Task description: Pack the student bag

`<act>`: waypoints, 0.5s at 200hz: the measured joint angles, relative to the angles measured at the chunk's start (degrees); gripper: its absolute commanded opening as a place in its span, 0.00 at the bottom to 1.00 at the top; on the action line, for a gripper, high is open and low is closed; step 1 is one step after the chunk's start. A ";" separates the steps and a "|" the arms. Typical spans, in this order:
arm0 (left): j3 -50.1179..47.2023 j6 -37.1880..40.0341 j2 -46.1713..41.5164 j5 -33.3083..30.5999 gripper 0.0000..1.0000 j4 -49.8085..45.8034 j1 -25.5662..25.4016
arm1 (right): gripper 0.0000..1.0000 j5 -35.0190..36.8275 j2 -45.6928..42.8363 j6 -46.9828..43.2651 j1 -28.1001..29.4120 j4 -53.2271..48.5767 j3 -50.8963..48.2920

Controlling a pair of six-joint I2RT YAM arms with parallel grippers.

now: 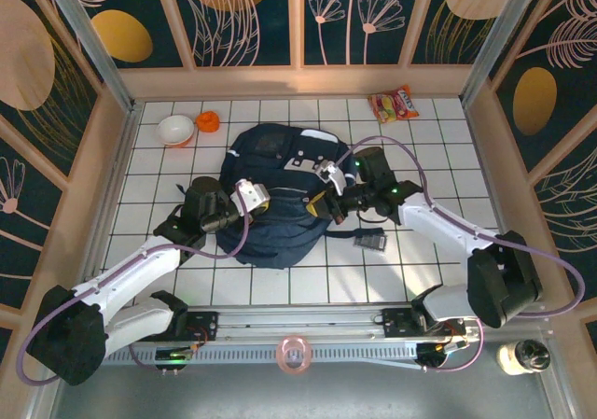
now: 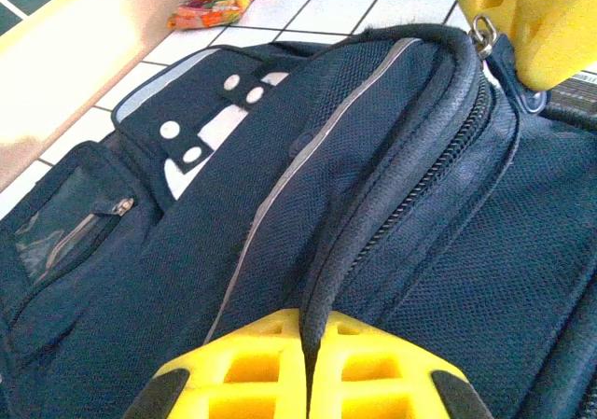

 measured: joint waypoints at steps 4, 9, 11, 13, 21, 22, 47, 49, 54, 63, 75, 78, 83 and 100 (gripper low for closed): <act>0.00 0.00 0.00 -0.09 0.00 0.02 0.04 | 0.20 0.33 -0.07 1.53 0.24 0.48 -0.02; 0.00 0.02 0.00 -0.11 0.00 0.09 0.07 | 0.27 0.50 -0.11 3.13 0.50 1.09 -0.07; 0.00 0.02 0.00 -0.13 0.00 0.13 0.09 | 0.29 0.57 -0.11 4.37 0.61 1.40 -0.15; 0.00 0.04 0.02 -0.20 0.00 0.20 0.09 | 0.31 0.68 -0.13 5.49 0.70 1.57 -0.17; 0.00 0.26 0.04 -0.31 0.00 0.44 0.09 | 0.36 0.81 -0.24 8.07 1.20 2.62 -0.28; 0.00 0.24 0.04 -0.31 0.00 0.48 0.09 | 0.37 0.76 -0.24 8.07 1.27 2.69 -0.28; 0.00 1.44 0.07 -0.31 0.00 1.05 0.09 | 0.53 -0.31 -0.46 18.75 0.92 5.09 -0.35; 0.00 1.68 0.07 -0.28 0.00 1.07 0.09 | 0.54 -0.57 -0.46 19.19 0.79 5.49 -0.35; 0.00 1.88 0.07 -0.26 0.00 1.14 0.09 | 0.56 -0.74 -0.46 21.73 0.57 5.90 -0.35; 0.00 2.45 0.07 -0.13 0.00 1.16 0.09 | 0.58 -1.36 -0.42 25.33 -0.22 7.08 -0.35; 0.00 3.08 0.04 0.20 0.00 1.33 0.09 | 0.60 -1.73 -0.33 30.80 -1.64 8.31 -0.39; 0.00 3.19 0.04 0.26 0.00 1.36 0.09 | 0.60 -1.70 -0.28 32.02 -1.99 8.72 -0.44; 0.00 3.48 0.04 0.48 0.00 1.36 0.09 | 0.60 -1.66 -0.17 33.57 -2.62 9.31 -0.48; -0.02 4.50 0.02 1.49 0.00 1.33 0.09 | 0.60 -1.11 0.39 39.32 -4.68 11.89 -0.85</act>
